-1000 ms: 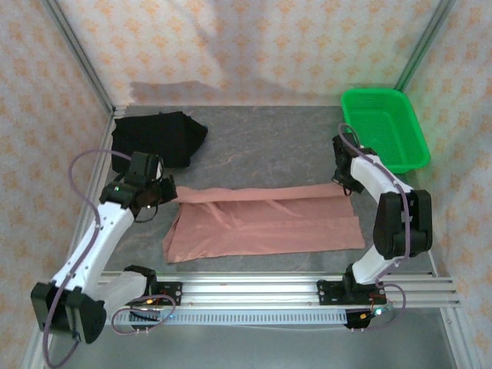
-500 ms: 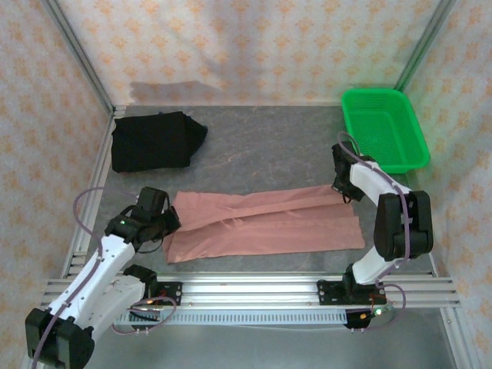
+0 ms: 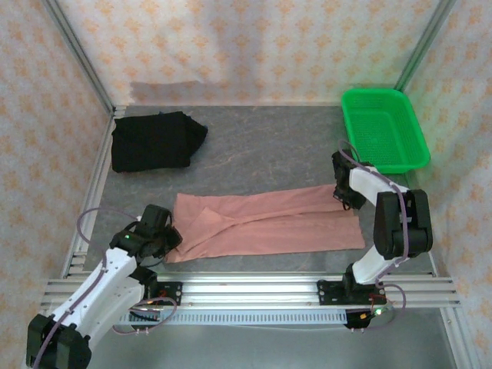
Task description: Fold and stack the t-shirts
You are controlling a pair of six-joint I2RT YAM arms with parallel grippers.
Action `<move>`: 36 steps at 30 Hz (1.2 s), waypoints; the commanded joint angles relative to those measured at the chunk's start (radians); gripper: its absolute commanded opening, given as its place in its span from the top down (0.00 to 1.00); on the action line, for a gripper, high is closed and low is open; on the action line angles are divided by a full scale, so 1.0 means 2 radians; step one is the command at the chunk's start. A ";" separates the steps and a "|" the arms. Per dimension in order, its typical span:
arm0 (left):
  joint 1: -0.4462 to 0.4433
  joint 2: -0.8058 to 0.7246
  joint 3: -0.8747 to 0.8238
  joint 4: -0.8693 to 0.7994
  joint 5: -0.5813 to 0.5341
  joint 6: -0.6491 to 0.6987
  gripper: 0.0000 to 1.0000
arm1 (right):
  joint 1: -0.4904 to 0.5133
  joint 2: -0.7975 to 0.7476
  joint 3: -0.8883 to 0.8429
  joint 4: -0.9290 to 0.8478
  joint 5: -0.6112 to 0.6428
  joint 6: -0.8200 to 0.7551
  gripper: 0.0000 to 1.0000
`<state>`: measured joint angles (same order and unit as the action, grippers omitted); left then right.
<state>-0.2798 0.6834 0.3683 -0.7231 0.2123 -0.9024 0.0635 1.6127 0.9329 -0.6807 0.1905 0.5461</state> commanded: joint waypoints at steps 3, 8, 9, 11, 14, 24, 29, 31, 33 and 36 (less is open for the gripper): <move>-0.002 -0.061 0.023 -0.058 -0.018 -0.030 0.44 | -0.004 -0.038 -0.017 -0.010 -0.008 0.028 0.52; -0.002 -0.051 0.102 -0.055 -0.026 -0.005 0.33 | 0.000 -0.109 -0.007 -0.021 -0.068 0.012 0.20; -0.002 -0.027 0.118 -0.043 -0.014 0.012 0.32 | 0.004 -0.130 -0.006 -0.015 -0.095 0.000 0.15; -0.004 0.033 0.153 -0.030 0.014 0.056 0.32 | 0.017 -0.171 -0.009 0.005 -0.148 -0.028 0.06; -0.010 0.122 0.201 -0.015 0.060 0.133 0.33 | 0.026 -0.212 -0.014 0.027 -0.247 -0.054 0.00; -0.052 0.355 0.317 -0.048 0.071 0.292 0.47 | 0.041 -0.320 -0.069 0.019 -0.387 -0.073 0.01; -0.070 0.414 0.341 -0.044 0.037 0.298 0.50 | 0.042 -0.338 -0.085 0.013 -0.390 -0.068 0.01; -0.073 0.430 0.349 -0.046 0.019 0.300 0.52 | 0.042 -0.341 -0.082 0.008 -0.389 -0.069 0.01; -0.073 0.440 0.355 -0.047 0.004 0.304 0.53 | 0.042 -0.342 -0.081 0.005 -0.388 -0.069 0.01; -0.073 0.454 0.365 -0.047 -0.004 0.312 0.54 | 0.042 -0.343 -0.081 0.003 -0.385 -0.070 0.01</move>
<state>-0.4221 1.5780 1.0599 -0.7811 0.2710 -0.3195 0.1444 0.9440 0.7696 -0.6537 -0.5766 0.4171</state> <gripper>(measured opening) 0.464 0.993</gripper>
